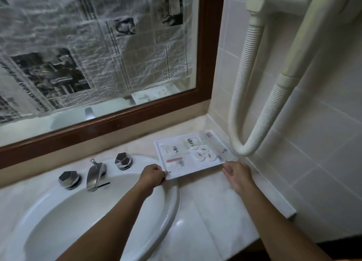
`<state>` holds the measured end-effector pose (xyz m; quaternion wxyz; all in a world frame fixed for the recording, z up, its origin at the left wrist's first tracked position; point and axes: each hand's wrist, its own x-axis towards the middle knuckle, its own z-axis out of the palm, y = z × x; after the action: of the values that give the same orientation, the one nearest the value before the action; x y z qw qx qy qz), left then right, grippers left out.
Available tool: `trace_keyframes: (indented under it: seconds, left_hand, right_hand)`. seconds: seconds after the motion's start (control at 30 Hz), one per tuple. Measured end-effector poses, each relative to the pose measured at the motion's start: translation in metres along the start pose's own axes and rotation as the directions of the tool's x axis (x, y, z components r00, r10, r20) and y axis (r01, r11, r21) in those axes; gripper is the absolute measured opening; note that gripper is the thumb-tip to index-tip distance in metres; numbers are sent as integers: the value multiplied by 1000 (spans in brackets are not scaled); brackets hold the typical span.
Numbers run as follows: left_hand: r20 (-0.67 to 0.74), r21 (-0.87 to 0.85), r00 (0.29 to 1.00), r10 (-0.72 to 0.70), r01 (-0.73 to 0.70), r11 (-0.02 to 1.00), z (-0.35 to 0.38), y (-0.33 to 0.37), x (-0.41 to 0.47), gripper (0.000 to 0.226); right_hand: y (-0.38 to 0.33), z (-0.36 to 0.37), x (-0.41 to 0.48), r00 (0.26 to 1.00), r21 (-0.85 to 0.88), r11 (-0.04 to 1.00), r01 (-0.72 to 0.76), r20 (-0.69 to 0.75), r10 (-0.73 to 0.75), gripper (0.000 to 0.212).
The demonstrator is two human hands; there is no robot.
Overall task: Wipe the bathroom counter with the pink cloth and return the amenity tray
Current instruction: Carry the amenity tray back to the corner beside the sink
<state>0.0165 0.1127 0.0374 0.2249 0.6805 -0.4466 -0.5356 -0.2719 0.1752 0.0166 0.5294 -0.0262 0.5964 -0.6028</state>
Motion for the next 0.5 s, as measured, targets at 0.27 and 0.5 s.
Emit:
trace_keyframes:
  seconds: [0.27, 0.5]
  left_hand:
    - [-107, 160, 994, 29, -12, 987, 28, 16, 40, 27]
    - [-60, 64, 988, -145, 149, 987, 44, 39, 73, 17]
  right_hand:
    - [-2, 25, 54, 1000, -14, 1000, 22, 23, -22, 38]
    - [-1, 51, 78, 997, -58, 998, 22, 74, -18, 40]
